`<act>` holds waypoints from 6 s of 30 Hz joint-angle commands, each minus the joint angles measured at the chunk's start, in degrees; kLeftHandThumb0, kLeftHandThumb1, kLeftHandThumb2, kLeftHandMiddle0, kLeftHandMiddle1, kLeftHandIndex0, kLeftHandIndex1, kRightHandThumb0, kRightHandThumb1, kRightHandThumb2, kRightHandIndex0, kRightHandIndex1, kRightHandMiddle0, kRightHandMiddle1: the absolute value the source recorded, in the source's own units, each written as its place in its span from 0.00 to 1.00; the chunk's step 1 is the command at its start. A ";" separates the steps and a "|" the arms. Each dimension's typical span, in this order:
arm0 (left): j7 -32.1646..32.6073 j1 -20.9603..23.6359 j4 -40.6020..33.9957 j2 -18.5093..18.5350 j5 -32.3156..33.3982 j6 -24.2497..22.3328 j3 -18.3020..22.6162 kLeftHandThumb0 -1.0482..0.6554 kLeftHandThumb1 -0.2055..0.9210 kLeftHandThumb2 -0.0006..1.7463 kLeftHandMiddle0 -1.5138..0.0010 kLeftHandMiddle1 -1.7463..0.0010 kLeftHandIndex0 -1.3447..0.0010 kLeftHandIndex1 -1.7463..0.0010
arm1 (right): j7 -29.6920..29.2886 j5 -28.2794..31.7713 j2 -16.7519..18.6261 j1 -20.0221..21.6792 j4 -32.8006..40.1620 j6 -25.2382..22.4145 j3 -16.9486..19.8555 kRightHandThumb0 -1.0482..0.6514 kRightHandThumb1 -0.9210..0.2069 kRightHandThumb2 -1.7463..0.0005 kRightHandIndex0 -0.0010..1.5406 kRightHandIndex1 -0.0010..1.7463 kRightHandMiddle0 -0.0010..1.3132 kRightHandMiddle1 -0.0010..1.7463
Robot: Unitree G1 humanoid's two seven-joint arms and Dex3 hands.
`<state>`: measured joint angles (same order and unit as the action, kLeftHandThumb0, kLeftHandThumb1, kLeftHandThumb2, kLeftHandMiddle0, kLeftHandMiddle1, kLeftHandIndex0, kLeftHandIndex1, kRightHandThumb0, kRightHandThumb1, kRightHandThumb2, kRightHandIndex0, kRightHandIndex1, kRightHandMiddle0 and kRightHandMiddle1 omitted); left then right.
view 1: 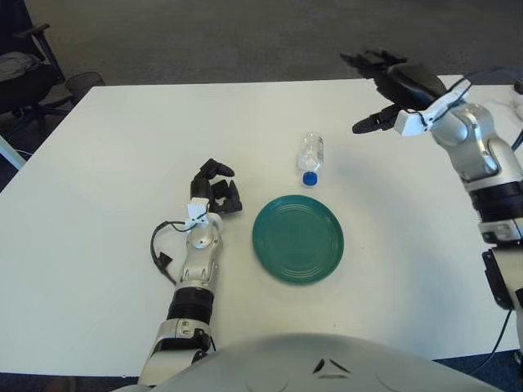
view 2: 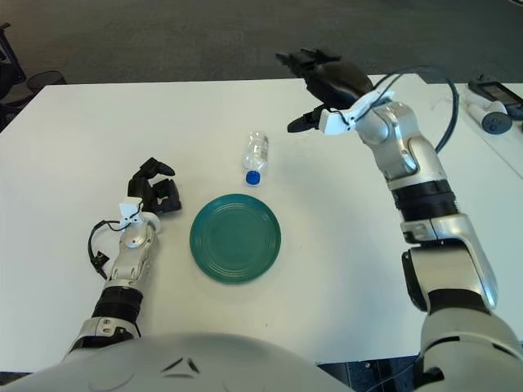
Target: Put the bottle into the plate.
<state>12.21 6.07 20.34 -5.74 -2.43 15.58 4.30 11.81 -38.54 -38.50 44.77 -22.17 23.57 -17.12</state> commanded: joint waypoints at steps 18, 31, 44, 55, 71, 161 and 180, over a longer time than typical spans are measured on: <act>-1.44 -0.46 -0.50 0.19 1.84 -2.06 0.50 0.26 0.22 0.95 0.12 0.00 0.37 0.00 | -25.15 -23.17 0.91 14.82 -26.66 14.93 -18.94 0.00 0.01 0.95 0.00 0.00 0.00 0.00; 0.31 -0.32 -0.40 0.20 0.38 -0.93 0.51 0.26 0.21 0.95 0.13 0.00 0.37 0.00 | -28.81 -24.15 2.81 19.29 -33.06 17.01 -21.84 0.00 0.00 0.92 0.00 0.00 0.00 0.00; 0.21 -0.35 -0.39 0.26 -0.05 -0.67 0.17 0.25 0.20 0.96 0.14 0.00 0.36 0.00 | -35.12 -26.12 4.91 21.48 -36.73 17.07 -25.85 0.00 0.01 0.93 0.00 0.00 0.00 0.00; 0.56 -0.65 -0.83 0.53 -0.61 -1.18 0.03 0.25 0.20 0.97 0.14 0.00 0.35 0.00 | -36.89 -27.61 7.33 22.96 -38.18 15.65 -28.65 0.00 0.00 0.94 0.00 0.00 0.00 0.00; 1.87 -0.75 -0.81 0.30 -1.24 -2.34 -0.02 0.26 0.20 0.96 0.13 0.00 0.36 0.00 | -34.76 -29.08 10.65 23.43 -38.92 16.09 -33.07 0.00 0.00 0.94 0.00 0.00 0.00 0.00; 2.68 0.74 4.55 -0.23 0.11 1.19 0.40 0.25 0.20 0.97 0.14 0.00 0.35 0.00 | -38.65 -34.87 18.39 18.68 -50.36 10.35 -46.84 0.00 0.00 0.93 0.00 0.00 0.00 0.00; 5.26 1.24 5.29 -0.78 -1.38 1.54 0.17 0.26 0.20 0.96 0.14 0.00 0.36 0.00 | -40.21 -34.43 20.93 18.07 -52.71 9.29 -47.15 0.01 0.00 0.92 0.00 0.00 0.01 0.00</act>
<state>17.27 7.76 23.86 -6.30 -3.95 18.00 4.31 -28.05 -72.97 -18.98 64.16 -74.26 32.47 -63.78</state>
